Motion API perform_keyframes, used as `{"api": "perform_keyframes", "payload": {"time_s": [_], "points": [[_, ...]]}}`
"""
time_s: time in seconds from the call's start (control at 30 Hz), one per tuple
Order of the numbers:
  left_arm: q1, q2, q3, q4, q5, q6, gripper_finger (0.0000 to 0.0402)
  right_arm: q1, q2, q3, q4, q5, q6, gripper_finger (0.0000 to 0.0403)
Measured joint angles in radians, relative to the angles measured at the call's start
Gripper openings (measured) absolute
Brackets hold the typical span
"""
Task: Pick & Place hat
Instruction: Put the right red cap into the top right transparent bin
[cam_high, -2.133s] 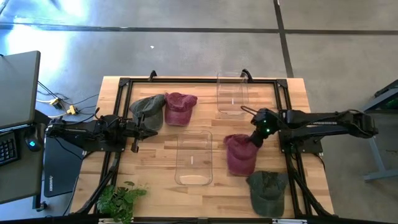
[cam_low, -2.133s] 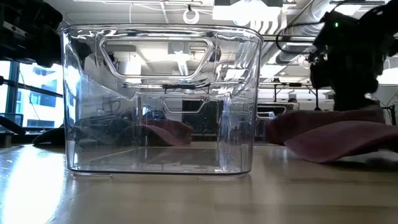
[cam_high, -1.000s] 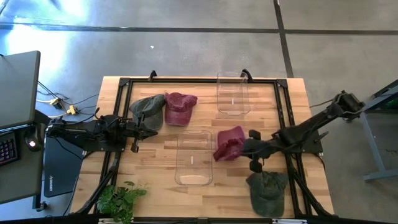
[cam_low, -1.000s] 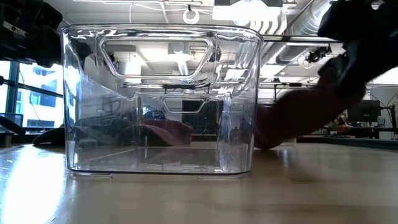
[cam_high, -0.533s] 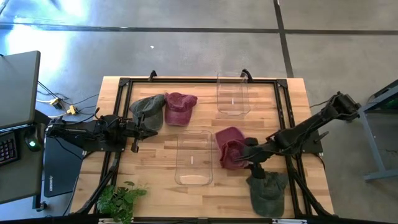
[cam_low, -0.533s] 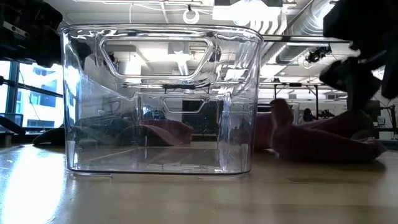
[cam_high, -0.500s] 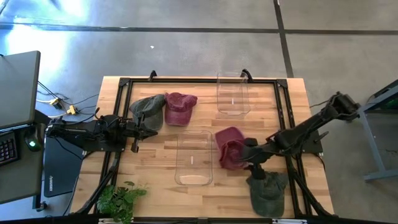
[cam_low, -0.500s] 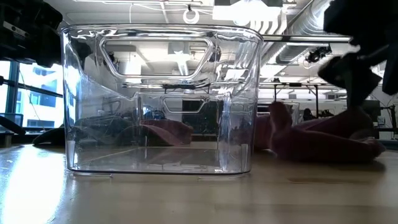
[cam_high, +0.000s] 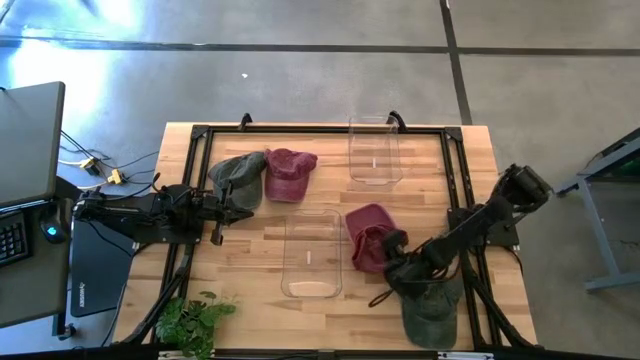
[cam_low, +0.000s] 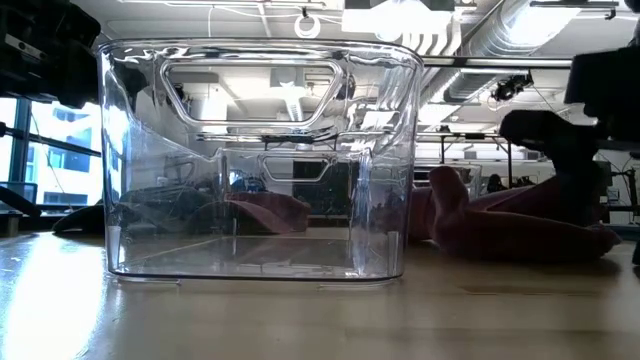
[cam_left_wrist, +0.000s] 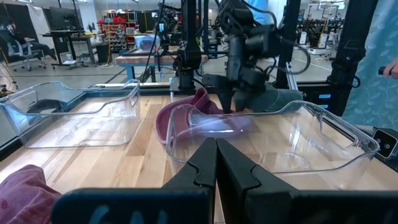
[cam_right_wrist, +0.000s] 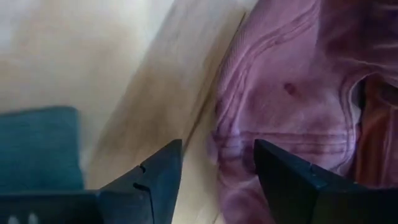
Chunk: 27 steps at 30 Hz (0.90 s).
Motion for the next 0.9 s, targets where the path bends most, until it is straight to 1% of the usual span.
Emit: {"api": "perform_keyframes", "payload": {"time_s": [0.1, 0.17, 0.27, 0.4, 0.43, 0.5, 0.57, 0.63, 0.77, 0.8, 0.9], "points": [[0.000, 0.000, 0.000, 0.000, 0.000, 0.000, 0.0000, -0.001, 0.023, 0.003, 0.022, 0.045, -0.047, 0.0178], [0.000, 0.000, 0.000, 0.000, 0.000, 0.000, 0.0000, -0.008, 0.033, 0.003, 0.022, 0.046, -0.059, 0.0157], [0.000, 0.000, 0.000, 0.000, 0.000, 0.000, 0.0000, -0.031, 0.042, 0.001, 0.025, -0.006, -0.047, 0.0109], [0.000, 0.000, 0.000, 0.000, 0.000, 0.000, 0.0000, -0.063, 0.027, -0.001, 0.046, -0.072, 0.010, 0.0027], [0.000, 0.000, 0.000, 0.000, 0.000, 0.000, 0.0000, -0.074, 0.018, 0.002, 0.052, -0.084, 0.029, 0.0022], [0.000, 0.000, 0.000, 0.000, 0.000, 0.000, 0.0000, -0.097, -0.008, 0.012, 0.042, -0.105, 0.092, 0.0024], [0.000, 0.000, 0.000, 0.000, 0.000, 0.000, 0.0000, -0.131, -0.058, 0.033, 0.033, -0.138, 0.167, 0.0038], [0.000, 0.000, 0.000, 0.000, 0.000, 0.000, 0.0000, -0.172, -0.114, 0.056, 0.038, -0.195, 0.227, 0.0043], [0.000, 0.000, 0.000, 0.000, 0.000, 0.000, 0.0000, -0.262, -0.230, 0.084, -0.002, -0.307, 0.289, 0.0021], [0.000, 0.000, 0.000, 0.000, 0.000, 0.000, 0.0000, -0.287, -0.260, 0.097, -0.012, -0.323, 0.300, 0.0021], [0.000, 0.000, 0.000, 0.000, 0.000, 0.000, 0.0000, -0.355, -0.348, 0.145, -0.085, -0.309, 0.307, 0.0021]]}}
